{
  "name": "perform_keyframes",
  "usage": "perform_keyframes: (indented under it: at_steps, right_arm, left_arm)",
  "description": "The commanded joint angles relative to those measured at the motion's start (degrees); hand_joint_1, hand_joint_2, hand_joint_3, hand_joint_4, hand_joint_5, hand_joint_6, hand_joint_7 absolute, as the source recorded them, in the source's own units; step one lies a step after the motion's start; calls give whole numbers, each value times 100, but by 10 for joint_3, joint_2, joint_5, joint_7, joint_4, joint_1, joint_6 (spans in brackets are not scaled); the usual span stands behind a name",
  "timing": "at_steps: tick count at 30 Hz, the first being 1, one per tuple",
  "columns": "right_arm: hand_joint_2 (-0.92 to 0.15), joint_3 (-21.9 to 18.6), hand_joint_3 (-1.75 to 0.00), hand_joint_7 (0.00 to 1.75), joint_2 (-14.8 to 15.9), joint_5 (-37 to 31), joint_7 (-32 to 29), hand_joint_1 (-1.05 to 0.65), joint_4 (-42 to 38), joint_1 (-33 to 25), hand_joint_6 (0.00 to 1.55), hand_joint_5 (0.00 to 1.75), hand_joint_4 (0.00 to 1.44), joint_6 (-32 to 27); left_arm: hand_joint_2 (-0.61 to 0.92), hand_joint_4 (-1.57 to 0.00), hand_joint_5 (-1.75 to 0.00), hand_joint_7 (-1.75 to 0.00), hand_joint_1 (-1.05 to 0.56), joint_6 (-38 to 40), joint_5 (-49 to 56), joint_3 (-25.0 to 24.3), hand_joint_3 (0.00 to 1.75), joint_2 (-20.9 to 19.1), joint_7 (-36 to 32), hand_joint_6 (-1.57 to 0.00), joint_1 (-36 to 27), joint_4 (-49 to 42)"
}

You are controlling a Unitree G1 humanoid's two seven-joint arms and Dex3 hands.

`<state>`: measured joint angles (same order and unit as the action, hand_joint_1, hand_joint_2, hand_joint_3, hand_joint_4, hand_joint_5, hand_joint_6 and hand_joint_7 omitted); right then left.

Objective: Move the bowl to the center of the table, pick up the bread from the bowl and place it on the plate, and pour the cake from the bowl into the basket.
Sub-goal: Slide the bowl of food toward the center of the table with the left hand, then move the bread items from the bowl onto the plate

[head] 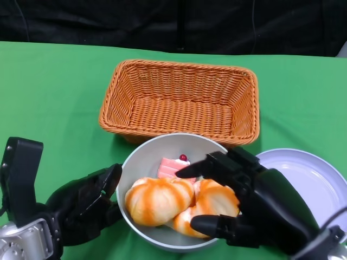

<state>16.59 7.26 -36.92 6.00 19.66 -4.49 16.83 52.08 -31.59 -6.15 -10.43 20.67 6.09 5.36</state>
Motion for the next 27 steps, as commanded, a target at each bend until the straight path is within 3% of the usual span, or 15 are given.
perform_keyframes:
  at_steps: [1, 9, 18, 27]
  right_arm:
    - [-90, 10, -5, 90, 7, -14, 0, -53, -14, 21, 13, 120, 6, -15]
    - [-86, 40, -1, 87, 14, -46, 3, -53, -51, 57, 12, 121, 2, -37]
    - [-90, 84, -1, 79, 15, -90, -26, -58, -125, 97, 12, 116, 3, -34]
    - [-90, 127, 0, 66, 1, -150, -93, -59, -209, 140, 19, 105, 9, -45]
  left_arm:
    - [92, -7, -7, -1, -80, -6, 4, 4, 56, 0, -2, -2, 0, 3]
    - [92, -5, -12, -2, -78, -24, 26, 20, 62, -4, -14, -5, -10, 22]
    - [92, -3, -16, -3, -74, -37, 71, 11, 65, -24, -47, -8, -39, 79]
    - [92, -1, -37, -2, -78, -123, 142, 16, 60, -25, -76, -14, -69, 100]
